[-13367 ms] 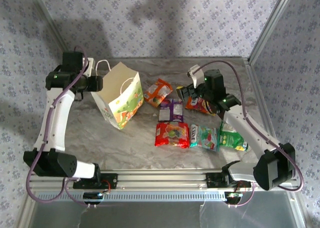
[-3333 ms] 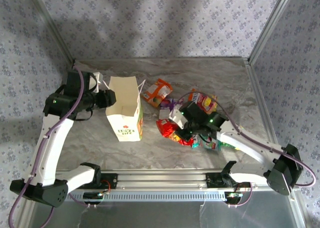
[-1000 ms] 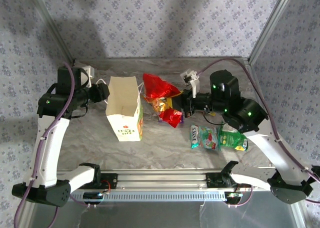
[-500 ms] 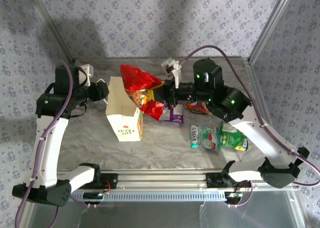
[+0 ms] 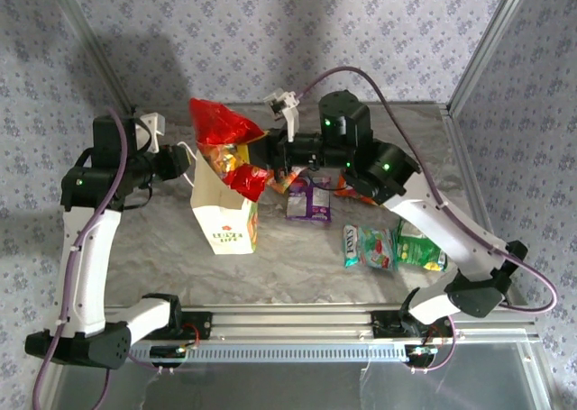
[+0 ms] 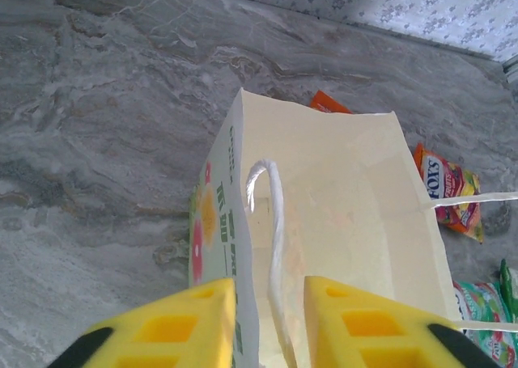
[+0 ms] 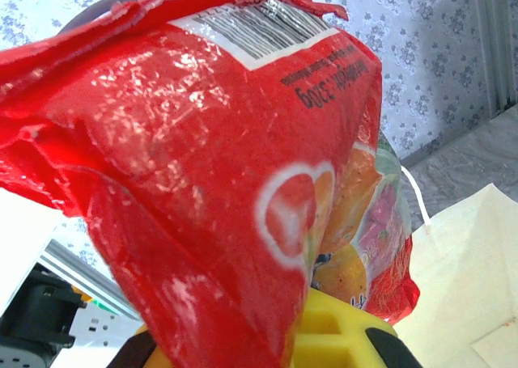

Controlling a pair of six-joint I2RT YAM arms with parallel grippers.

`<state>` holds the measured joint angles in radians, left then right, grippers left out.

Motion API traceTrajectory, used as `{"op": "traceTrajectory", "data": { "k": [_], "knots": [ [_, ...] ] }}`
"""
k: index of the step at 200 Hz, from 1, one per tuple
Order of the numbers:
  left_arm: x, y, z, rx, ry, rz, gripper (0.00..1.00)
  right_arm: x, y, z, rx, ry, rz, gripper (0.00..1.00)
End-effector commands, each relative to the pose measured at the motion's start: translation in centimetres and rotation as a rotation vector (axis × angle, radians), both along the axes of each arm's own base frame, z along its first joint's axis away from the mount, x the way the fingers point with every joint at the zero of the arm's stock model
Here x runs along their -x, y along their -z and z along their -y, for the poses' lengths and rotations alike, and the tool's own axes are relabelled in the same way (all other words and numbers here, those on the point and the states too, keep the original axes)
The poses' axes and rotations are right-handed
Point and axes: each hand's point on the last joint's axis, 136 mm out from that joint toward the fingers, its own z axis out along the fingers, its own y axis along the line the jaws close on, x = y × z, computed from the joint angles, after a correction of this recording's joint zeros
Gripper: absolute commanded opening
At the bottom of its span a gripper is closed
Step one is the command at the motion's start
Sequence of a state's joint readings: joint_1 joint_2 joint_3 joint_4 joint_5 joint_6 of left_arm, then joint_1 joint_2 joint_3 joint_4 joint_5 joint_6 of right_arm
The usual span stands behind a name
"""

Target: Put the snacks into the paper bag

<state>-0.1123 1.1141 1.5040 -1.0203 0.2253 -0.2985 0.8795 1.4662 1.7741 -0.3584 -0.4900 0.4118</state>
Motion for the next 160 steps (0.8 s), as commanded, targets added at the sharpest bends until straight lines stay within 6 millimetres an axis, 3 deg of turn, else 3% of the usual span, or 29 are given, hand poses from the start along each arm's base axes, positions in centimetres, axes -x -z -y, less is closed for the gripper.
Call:
{"op": "traceTrajectory", "data": {
  "k": [1,27,86,160],
  "knots": [
    [0.1,0.2,0.4,0.014,0.033,-0.004,0.23,-0.3,-5.2,0.0,-0.154,0.018,0.07,0.03],
    [0.5,0.6,-0.2,0.01,0.021,-0.016,0.23,-1.1,-4.6,-0.9,-0.158,0.024,0.04,0.03],
    [1.3,1.8,-0.7,0.043,0.015,-0.042,0.08,-2.5,-2.7,-2.4,-0.131,0.037,-0.051,0.02],
    [1.6,2.2,-0.8,0.06,0.012,-0.042,0.07,-2.8,-0.6,-3.8,-0.09,0.068,-0.158,0.02]
  ]
}}
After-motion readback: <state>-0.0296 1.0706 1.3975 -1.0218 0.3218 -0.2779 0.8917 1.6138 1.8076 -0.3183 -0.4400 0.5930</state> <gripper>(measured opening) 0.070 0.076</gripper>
